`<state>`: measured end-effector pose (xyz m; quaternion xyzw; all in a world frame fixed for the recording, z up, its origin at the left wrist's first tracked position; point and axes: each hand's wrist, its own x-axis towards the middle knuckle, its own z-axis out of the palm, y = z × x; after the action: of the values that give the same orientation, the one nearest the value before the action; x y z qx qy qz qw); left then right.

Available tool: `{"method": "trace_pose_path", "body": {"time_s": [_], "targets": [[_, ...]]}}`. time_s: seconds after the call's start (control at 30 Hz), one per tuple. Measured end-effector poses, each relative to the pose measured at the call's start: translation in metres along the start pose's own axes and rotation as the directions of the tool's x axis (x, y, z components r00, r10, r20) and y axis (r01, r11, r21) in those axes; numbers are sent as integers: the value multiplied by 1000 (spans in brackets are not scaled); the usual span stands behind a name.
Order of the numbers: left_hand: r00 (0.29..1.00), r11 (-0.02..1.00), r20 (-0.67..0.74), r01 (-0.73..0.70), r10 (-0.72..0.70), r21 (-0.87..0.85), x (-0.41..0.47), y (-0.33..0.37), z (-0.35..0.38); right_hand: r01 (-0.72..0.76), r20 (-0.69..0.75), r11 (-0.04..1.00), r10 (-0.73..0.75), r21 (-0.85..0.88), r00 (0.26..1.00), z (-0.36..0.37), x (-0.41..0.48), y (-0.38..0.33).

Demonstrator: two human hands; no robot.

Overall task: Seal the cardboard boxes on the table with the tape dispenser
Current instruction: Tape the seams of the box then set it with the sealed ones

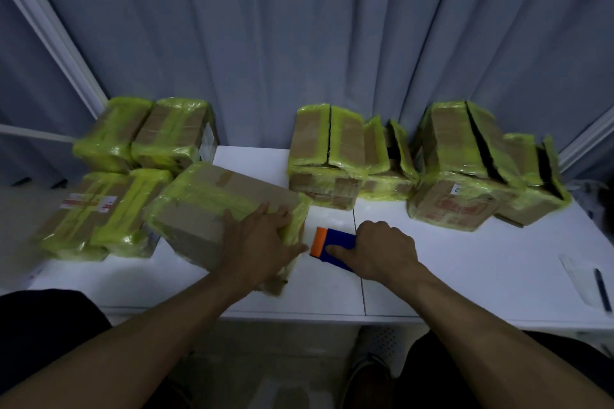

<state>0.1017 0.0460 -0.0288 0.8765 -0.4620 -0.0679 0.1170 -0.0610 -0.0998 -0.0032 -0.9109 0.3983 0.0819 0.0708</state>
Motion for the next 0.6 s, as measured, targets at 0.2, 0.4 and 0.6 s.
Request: {"method": "trace_pose_path", "body": {"time_s": [0.2,0.4,0.6], "targets": [[996,1000,-89,12,-14,-23,-14,11,4,-114,6,976,114,186,993,-6,-10,17],[993,997,-117,22,-31,-77,-41,-10,0,-164,-20,913,184,373,983,-13,-36,30],[1000,998,-14,9,-10,-62,-59,-29,-16,-72,-101,833,151,549,983,-11,-64,15]]}}
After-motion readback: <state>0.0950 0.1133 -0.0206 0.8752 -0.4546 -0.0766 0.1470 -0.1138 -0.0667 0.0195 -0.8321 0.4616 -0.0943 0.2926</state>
